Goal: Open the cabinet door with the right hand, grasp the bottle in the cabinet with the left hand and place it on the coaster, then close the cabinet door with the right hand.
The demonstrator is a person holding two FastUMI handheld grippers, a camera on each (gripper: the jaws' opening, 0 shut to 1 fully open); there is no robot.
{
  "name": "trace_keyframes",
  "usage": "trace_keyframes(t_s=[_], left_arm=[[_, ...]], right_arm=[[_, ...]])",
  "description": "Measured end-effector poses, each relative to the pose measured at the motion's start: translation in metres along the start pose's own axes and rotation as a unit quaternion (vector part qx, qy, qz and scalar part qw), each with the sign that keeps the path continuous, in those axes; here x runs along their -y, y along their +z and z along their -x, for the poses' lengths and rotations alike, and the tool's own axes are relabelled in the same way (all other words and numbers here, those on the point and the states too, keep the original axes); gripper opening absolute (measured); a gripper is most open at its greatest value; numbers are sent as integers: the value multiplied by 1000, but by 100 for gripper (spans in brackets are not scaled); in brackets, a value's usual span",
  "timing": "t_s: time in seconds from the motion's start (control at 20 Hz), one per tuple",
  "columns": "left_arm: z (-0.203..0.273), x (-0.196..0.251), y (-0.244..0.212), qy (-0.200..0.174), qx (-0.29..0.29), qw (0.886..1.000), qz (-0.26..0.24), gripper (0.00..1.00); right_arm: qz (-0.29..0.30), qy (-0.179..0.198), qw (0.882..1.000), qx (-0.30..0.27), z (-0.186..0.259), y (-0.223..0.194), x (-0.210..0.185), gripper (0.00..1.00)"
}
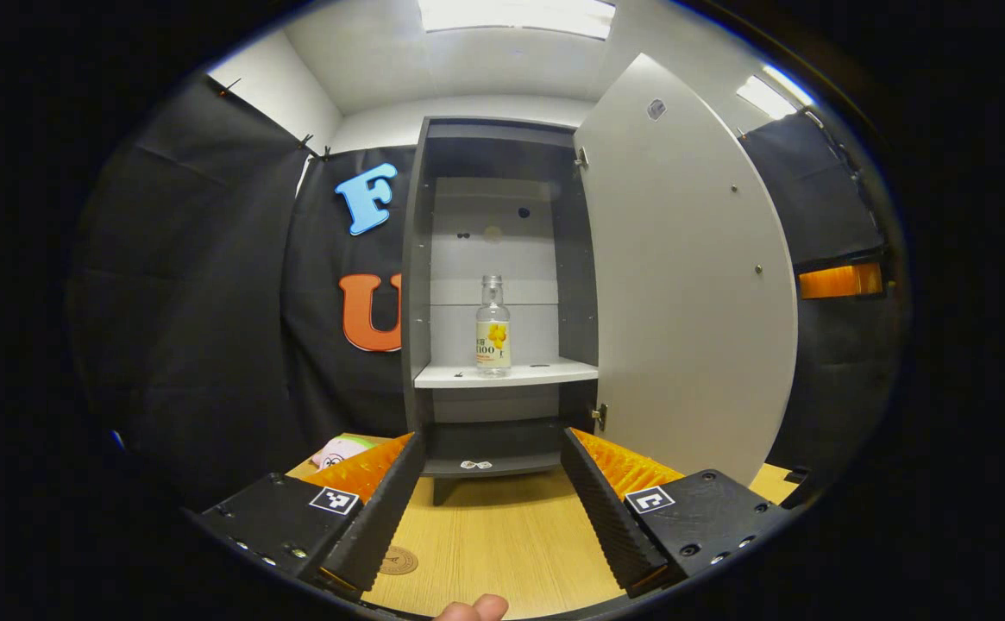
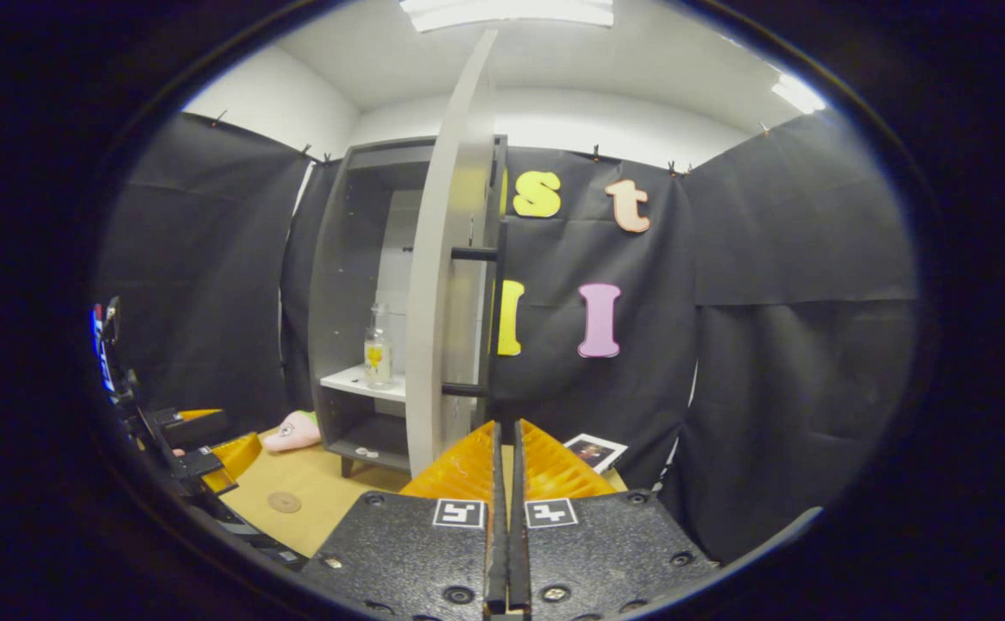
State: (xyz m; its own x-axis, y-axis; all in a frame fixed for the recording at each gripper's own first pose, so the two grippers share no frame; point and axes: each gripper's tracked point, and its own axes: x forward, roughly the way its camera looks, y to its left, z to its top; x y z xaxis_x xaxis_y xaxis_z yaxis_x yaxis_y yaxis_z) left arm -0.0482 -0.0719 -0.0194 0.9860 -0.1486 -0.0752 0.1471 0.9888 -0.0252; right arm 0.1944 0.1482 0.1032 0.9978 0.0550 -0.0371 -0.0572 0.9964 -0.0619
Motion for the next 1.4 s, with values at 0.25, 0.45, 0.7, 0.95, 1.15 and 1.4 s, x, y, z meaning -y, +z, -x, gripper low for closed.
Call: trace_keyframes(t_s=[0.25,0.45,0.7,0.95,1.15,1.4], left_arm=[[-16,7,14,-3,13,1000,-10,96],[-40,10,20,-8,7,1000,21,96],[-98,0,64,3,45,999,18,96],[-165,7,111,1,84,996,-18,95],[-218,17,129,-16,87,996,-9,95],[-285,-4,137,9,83,996,-23,96]], right_arm=[[-22,-29,999,1,0,-7,11,76],[-43,-22,999,-17,-1,-14,7,100],[-39,-6,999,-24,-4,-17,2,100],[-21,-3,1000,-19,-9,-14,4,100],[-21,-15,1000,-18,-10,-14,7,100],[-35,-26,999,-22,-8,-13,7,100]])
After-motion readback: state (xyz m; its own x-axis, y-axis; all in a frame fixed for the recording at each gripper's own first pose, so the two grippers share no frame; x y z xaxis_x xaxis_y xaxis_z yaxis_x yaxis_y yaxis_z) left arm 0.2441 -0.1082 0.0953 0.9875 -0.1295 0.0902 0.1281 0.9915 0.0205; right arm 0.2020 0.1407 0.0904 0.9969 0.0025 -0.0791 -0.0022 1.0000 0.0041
